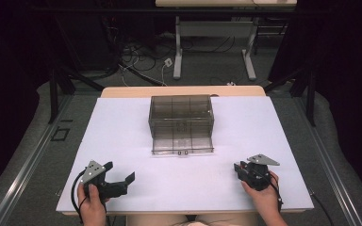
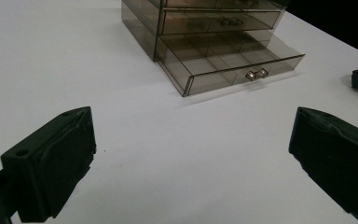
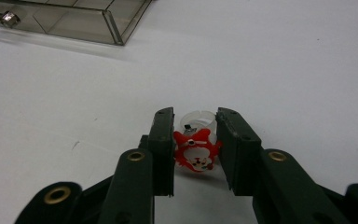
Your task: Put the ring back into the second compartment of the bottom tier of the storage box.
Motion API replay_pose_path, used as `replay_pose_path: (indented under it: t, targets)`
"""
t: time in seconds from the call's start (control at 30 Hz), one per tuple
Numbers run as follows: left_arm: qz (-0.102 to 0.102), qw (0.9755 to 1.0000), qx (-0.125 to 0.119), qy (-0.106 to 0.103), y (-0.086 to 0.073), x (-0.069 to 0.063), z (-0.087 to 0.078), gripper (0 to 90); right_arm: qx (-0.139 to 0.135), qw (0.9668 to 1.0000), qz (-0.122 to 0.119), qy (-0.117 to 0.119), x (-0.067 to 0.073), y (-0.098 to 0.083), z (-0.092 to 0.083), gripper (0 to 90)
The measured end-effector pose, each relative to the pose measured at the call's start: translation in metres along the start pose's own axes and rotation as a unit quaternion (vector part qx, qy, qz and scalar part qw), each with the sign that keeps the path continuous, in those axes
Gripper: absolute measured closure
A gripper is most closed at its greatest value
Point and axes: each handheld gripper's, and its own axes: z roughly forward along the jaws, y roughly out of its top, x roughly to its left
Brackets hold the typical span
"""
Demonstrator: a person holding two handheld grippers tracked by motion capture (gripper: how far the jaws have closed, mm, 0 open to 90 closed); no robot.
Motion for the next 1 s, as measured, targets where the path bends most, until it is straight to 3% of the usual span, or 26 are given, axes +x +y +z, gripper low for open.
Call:
replay_pose_path:
  t: [1.0]
  targets:
    - [-0.002, 1.0, -0.002, 0.0, -0.0002, 0.001, -0.0004, 0.7, -0.024, 0.9995, -0.003, 0.019, 0.0065, 0.0036, -0.0096, 67.7]
